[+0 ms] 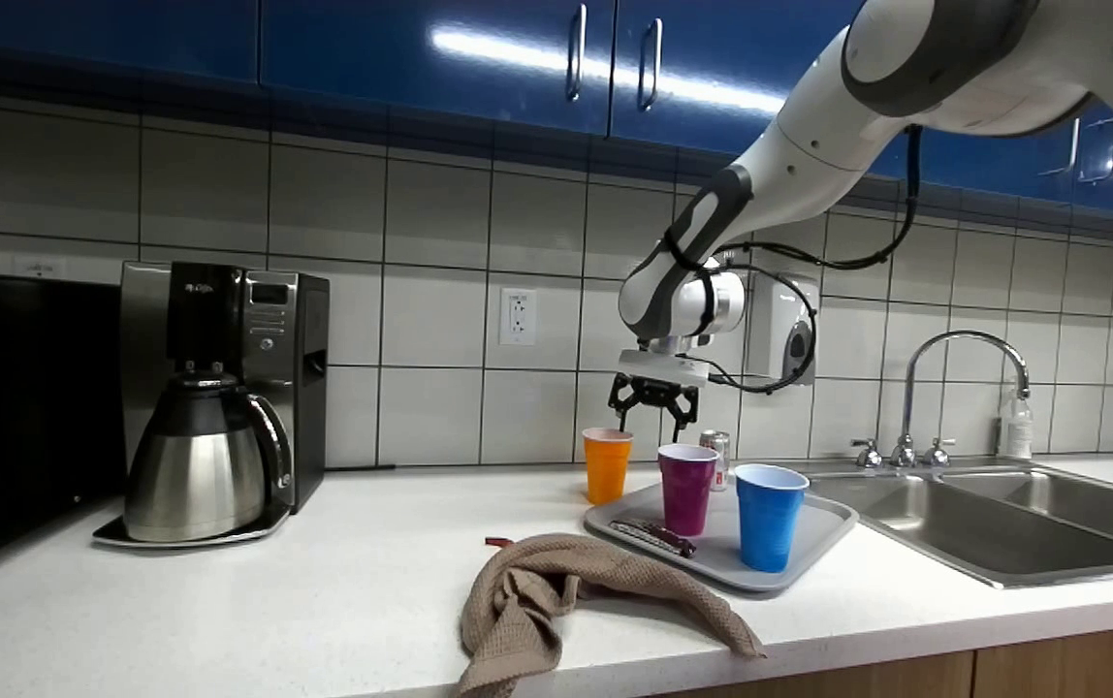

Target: Put the plastic cups on the tray

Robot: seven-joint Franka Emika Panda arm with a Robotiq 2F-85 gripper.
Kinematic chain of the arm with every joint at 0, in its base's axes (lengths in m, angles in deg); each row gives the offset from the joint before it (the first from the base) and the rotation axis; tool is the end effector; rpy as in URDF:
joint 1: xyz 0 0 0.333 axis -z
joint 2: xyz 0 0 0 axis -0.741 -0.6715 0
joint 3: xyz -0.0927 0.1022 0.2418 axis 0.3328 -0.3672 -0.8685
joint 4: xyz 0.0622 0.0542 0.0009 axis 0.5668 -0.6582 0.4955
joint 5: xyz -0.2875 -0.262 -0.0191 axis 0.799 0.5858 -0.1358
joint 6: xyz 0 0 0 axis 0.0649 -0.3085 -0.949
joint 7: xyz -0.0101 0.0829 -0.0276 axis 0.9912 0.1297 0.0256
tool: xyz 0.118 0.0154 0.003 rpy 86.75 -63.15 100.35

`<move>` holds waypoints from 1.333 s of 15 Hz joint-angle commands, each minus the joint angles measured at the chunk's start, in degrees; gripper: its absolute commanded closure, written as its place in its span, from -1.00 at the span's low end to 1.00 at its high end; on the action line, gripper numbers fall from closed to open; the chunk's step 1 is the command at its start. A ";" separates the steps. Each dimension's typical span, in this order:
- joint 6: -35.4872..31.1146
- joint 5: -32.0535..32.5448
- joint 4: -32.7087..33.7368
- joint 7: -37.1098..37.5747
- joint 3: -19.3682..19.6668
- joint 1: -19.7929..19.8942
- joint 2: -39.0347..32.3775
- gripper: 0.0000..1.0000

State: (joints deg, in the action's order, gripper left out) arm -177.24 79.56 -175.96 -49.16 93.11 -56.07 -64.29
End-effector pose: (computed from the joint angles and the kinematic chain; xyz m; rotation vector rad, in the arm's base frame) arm 0.6864 0.0524 0.2448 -3.0112 0.6714 -0.4706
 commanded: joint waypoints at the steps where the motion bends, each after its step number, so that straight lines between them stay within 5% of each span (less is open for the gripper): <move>1: 3.46 -2.66 5.98 -2.67 -0.90 0.19 -3.62 -1.00; 11: 5.72 -3.02 10.32 -3.54 -1.20 -1.56 -7.58 -0.95; 12: 5.86 -3.06 10.60 -3.70 -1.27 -1.61 -7.85 -0.47; 14: 6.05 -3.05 10.95 -3.99 -1.31 -1.76 -8.18 -0.38; 20: 6.78 -3.07 10.70 -4.36 -1.34 -2.03 -8.34 0.57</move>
State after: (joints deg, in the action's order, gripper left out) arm -172.97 77.89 -167.05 -51.39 92.18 -58.32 -72.08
